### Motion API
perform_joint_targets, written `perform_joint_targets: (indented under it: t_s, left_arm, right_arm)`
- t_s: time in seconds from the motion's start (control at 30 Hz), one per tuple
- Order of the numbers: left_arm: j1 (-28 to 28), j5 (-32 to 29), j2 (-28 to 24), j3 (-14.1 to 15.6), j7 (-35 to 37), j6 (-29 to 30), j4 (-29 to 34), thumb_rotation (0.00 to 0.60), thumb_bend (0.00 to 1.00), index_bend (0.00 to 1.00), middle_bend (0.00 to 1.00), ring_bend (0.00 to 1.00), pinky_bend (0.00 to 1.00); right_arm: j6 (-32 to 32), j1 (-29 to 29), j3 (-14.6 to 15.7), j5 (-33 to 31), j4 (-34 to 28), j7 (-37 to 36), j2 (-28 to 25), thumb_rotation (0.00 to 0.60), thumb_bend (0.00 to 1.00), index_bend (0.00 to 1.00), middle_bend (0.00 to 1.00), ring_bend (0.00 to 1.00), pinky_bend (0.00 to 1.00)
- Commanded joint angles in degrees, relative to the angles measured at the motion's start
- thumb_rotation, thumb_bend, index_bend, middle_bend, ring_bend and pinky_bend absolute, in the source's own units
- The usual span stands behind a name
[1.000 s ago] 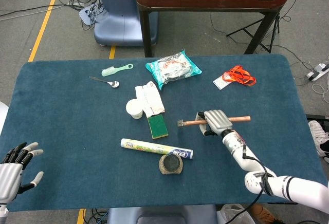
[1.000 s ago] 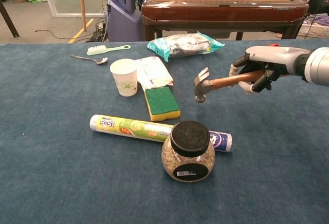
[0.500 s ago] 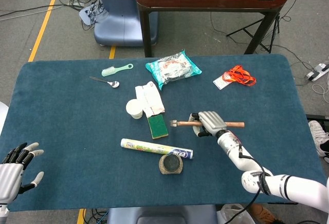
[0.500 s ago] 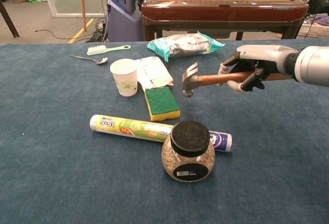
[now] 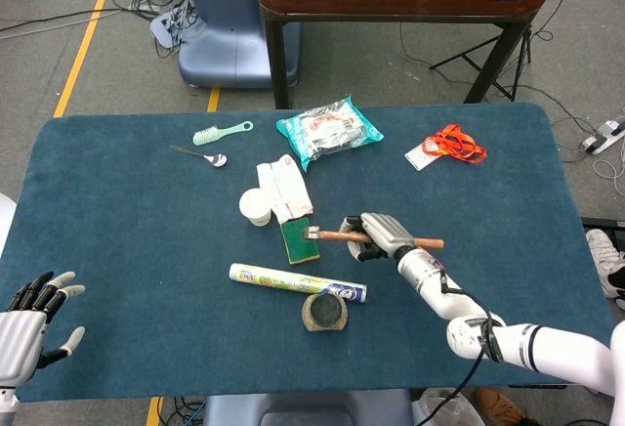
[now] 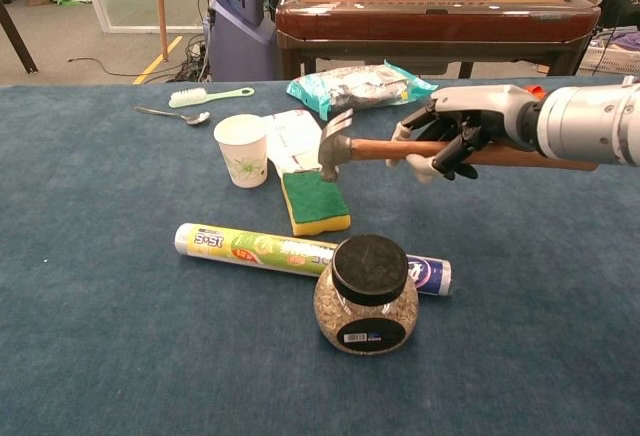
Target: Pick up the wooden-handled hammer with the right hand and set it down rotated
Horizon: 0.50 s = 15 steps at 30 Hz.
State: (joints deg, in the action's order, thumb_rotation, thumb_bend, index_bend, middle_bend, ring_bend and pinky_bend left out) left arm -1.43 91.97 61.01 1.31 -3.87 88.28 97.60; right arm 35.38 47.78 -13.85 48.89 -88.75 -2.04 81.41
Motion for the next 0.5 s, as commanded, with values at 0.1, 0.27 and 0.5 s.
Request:
perform_joint_targets:
  t_s: [0.1,0.27,0.5]
  left_arm:
    - [-0.04,-0.1,0.03,-0.04,-0.01,-0.07,-0.02,0.6,0.25,0.28,0.17,0.08,0.13]
    - [-0.12,-0.31,0.0,-0.05,0.02,-0.32,-0.07,0.6,0.25,0.28,0.17,0.08,0.13]
    - [-0.05,-0.39,-0.04,-0.08,0.27,-0.18,-0.17,0.6,0.25,0.28,0.17,0.08,0.13]
  right_arm:
    - [-0.75,1.68,0.62,-1.71,2.68,0.26,2.61,0.6,1.0,0.79,0.83,0.69,0.78]
    - [-1.3,3.71,1.91,-4.17,5.55,2.13,5.11,0.6,1.0,0.79,0.83,0.69,0.78]
    - [-0.47,4.67,2.63,-6.23,5.33,3.4,4.99,0.6,1.0,0.79,0.83,0.69,0.78]
